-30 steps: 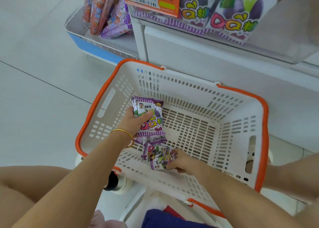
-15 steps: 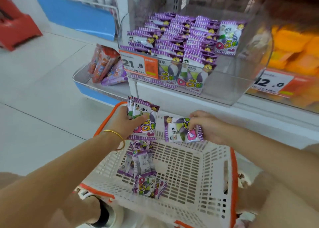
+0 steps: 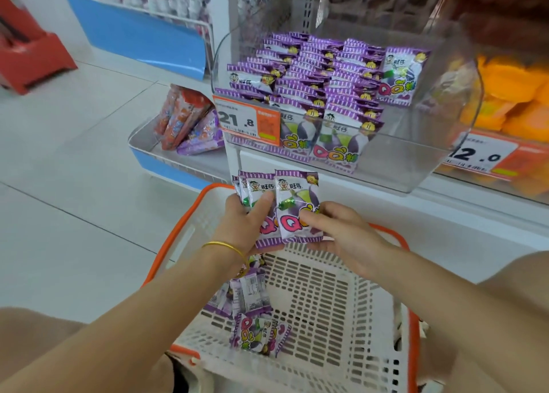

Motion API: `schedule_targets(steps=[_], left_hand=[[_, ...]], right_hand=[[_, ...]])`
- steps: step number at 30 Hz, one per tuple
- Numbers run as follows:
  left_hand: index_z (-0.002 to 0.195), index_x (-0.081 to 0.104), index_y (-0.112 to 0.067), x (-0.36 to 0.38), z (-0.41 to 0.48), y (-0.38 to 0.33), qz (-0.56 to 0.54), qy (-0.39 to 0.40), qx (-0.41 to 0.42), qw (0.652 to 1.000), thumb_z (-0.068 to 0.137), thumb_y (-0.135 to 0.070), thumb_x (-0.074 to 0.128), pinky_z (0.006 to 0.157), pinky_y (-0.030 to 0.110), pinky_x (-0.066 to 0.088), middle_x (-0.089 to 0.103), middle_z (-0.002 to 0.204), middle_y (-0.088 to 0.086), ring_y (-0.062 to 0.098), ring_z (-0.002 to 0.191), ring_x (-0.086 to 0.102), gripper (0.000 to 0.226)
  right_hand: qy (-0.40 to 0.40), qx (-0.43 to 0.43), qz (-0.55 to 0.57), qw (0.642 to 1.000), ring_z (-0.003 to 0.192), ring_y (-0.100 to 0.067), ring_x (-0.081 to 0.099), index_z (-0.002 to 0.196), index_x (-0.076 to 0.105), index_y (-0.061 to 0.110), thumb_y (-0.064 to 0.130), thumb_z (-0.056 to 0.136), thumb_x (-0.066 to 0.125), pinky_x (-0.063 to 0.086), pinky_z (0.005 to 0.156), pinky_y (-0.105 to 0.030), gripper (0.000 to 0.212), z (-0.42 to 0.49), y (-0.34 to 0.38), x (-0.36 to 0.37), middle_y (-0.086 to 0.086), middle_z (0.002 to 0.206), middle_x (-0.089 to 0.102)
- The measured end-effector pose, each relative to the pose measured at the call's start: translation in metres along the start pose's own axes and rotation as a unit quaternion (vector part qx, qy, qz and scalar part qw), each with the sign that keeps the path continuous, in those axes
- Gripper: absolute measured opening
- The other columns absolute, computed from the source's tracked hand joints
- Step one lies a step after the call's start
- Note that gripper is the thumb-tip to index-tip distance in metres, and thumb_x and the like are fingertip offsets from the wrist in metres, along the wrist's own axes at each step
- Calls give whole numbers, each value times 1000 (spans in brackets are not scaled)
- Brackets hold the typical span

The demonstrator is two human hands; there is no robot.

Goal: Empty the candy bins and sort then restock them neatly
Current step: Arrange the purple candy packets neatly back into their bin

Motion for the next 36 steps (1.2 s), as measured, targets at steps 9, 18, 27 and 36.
schedule_targets(steps=[9,18,27,36], left_hand=[[133,33,-28,4,-1,-5,62,37,74,995,46,-95,46,95,53,47,55,131,7,30,115,58,111],[129,38,-12,7,-13,-23,120,80,173,974,71,-42,75,88,28,53,62,117,-1,14,106,62,75],[137,32,-8,11,-35,-46,197,127,289,928,83,-20,69,66,-1,40,60,112,-4,-12,90,59,66],[131,27,-16,27,-44,-74,149,245,320,903,71,-21,67,81,9,45,52,117,-9,-9,100,58,73]], right_hand=[[107,-21,76,991,106,-28,65,128,48,19,9,92,57,52,89,-45,39,1,13,18,-9,119,66],[171,-64,-51,982,109,-15,60,113,52,22,6,87,59,46,98,-36,32,-13,21,13,0,115,64],[15,-338,-234,912,130,1,41,116,38,44,41,68,76,41,101,-28,61,-43,85,-19,12,145,35],[163,-270,-449,836,131,22,13,139,13,43,29,56,89,17,99,5,113,-63,137,-22,20,155,8]])
Point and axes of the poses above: each hand's wrist, its own z-axis towards the middle knuckle, its own x-axis out of the palm, y = z × x, the point moved 3 cm from there along z, towards the middle knuckle
